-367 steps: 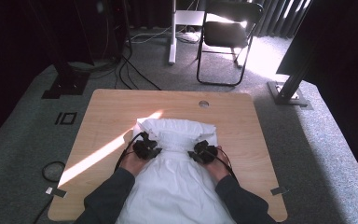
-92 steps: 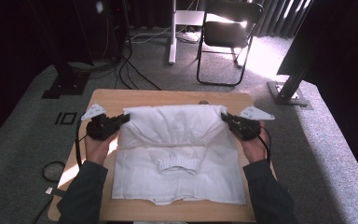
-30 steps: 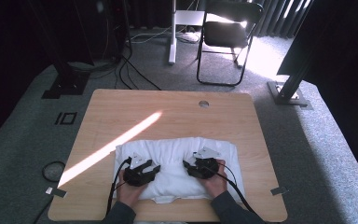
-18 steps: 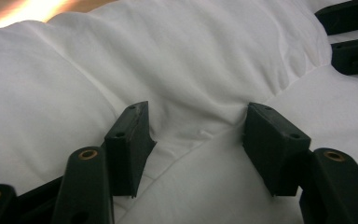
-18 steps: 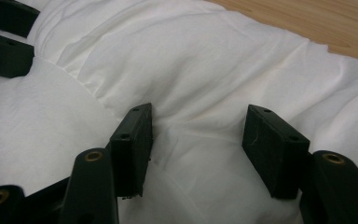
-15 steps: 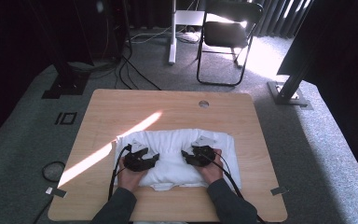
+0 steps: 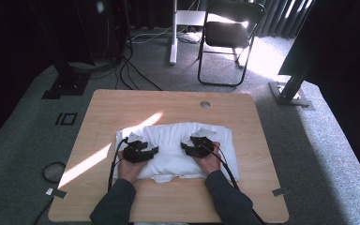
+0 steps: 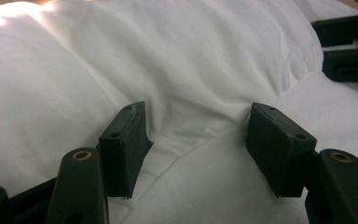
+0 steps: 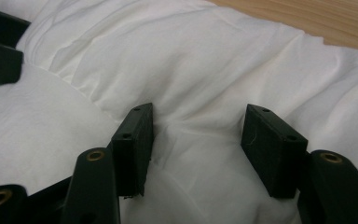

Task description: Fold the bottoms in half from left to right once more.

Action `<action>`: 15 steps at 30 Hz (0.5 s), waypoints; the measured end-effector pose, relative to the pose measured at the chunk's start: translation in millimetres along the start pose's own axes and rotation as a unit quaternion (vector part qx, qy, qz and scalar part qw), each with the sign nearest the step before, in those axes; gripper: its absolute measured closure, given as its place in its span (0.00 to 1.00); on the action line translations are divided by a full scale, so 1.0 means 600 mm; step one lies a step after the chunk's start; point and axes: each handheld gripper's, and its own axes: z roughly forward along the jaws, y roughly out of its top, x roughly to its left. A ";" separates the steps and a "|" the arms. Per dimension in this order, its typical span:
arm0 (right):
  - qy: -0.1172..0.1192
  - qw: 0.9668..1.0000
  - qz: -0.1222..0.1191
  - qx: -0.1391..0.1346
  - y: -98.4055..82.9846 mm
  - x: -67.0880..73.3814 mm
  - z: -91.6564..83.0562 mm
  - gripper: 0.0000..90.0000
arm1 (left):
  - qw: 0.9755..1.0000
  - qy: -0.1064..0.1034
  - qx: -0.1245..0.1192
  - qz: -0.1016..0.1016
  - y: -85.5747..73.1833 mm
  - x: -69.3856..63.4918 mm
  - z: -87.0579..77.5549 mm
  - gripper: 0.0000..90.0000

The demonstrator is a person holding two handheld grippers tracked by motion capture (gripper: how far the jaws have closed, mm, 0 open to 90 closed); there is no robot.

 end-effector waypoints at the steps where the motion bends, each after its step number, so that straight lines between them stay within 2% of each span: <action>1: 0.000 1.000 0.000 0.000 0.000 0.000 0.000 0.48 | 1.000 0.000 0.000 0.000 0.000 0.000 0.000 0.43; 2: 0.000 1.000 0.000 0.000 0.000 -0.001 0.000 0.48 | 1.000 0.008 -0.011 -0.008 0.006 0.002 -0.013 0.43; 3: 0.000 1.000 0.001 0.000 0.000 -0.001 0.000 0.48 | 0.998 0.037 -0.041 -0.012 0.016 0.011 -0.045 0.39; 4: -0.001 1.000 -0.001 -0.001 0.000 0.000 0.000 0.48 | 0.998 0.051 -0.047 -0.013 0.020 0.018 -0.060 0.36; 5: -0.001 1.000 -0.001 -0.001 0.000 0.000 0.000 0.48 | 0.998 0.051 -0.047 -0.013 0.020 0.018 -0.060 0.34; 6: -0.001 1.000 -0.001 -0.001 0.000 0.000 0.000 0.48 | 0.997 0.059 -0.045 -0.021 0.022 0.035 -0.082 0.34; 8: -0.003 1.000 -0.002 -0.002 -0.001 0.000 0.000 0.48 | 0.995 0.082 -0.043 -0.027 0.015 0.053 -0.100 0.30; 10: -0.004 1.000 -0.002 -0.002 -0.001 0.001 0.000 0.48 | 0.995 0.088 -0.032 -0.035 0.004 0.066 -0.109 0.29; 11: -0.004 1.000 -0.002 -0.002 -0.001 0.001 0.000 0.48 | 0.995 0.088 -0.032 -0.035 0.004 0.066 -0.109 0.26; 12: -0.005 1.000 -0.001 -0.002 -0.001 0.002 0.000 0.48 | 0.994 0.096 -0.016 -0.044 -0.012 0.077 -0.109 0.26; 13: -0.006 1.000 -0.001 -0.003 -0.001 0.002 0.000 0.48 | 0.994 0.094 -0.007 -0.050 -0.020 0.082 -0.107 0.20; 15: -0.006 1.000 -0.001 -0.003 -0.001 0.002 0.000 0.48 | 0.993 0.102 0.002 -0.054 -0.031 0.086 -0.103 0.18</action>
